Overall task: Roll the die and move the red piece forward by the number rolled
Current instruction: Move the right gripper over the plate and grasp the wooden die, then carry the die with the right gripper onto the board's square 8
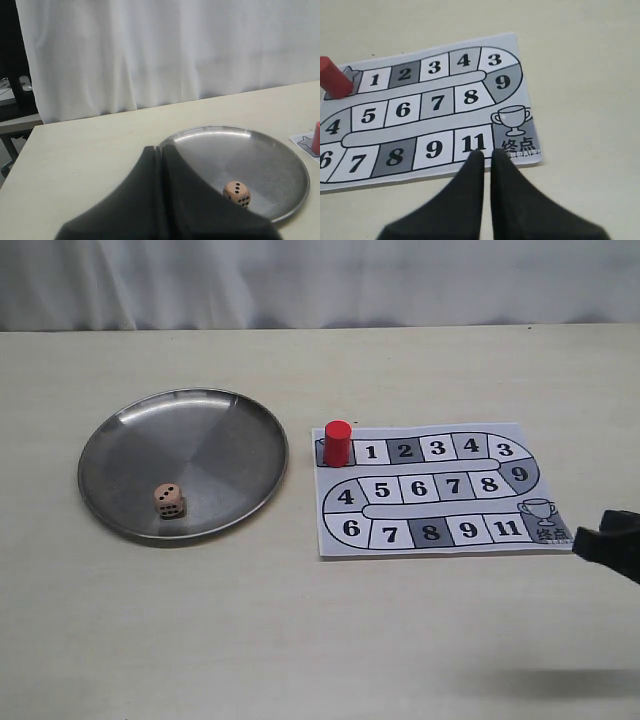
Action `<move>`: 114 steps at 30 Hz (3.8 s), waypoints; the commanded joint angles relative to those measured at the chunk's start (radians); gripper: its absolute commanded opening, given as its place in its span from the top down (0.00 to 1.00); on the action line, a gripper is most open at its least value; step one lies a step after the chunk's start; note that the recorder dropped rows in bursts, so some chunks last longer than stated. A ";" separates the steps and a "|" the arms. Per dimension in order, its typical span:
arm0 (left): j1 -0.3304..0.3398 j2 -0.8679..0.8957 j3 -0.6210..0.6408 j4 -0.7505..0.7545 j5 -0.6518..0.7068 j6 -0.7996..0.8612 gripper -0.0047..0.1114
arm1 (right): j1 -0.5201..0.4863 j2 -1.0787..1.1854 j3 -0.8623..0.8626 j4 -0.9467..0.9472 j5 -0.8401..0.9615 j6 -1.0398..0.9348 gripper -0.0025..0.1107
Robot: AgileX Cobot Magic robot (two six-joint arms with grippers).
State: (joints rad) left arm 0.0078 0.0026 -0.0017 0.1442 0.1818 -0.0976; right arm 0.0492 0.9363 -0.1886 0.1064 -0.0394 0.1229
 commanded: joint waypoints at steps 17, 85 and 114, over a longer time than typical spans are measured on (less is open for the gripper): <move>-0.009 -0.003 0.002 0.000 -0.008 -0.001 0.96 | 0.600 0.747 -0.625 0.009 0.049 -0.013 0.56; -0.009 -0.003 0.002 0.000 -0.008 -0.001 0.96 | 0.300 1.024 -1.190 0.039 0.642 -0.167 0.94; -0.009 -0.003 0.002 0.000 -0.008 -0.001 0.96 | 0.277 0.954 -1.125 -0.123 0.630 -0.182 0.37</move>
State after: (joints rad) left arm 0.0078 0.0026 -0.0017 0.1442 0.1818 -0.0976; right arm 0.3315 1.9036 -1.3127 0.0000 0.5532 -0.0454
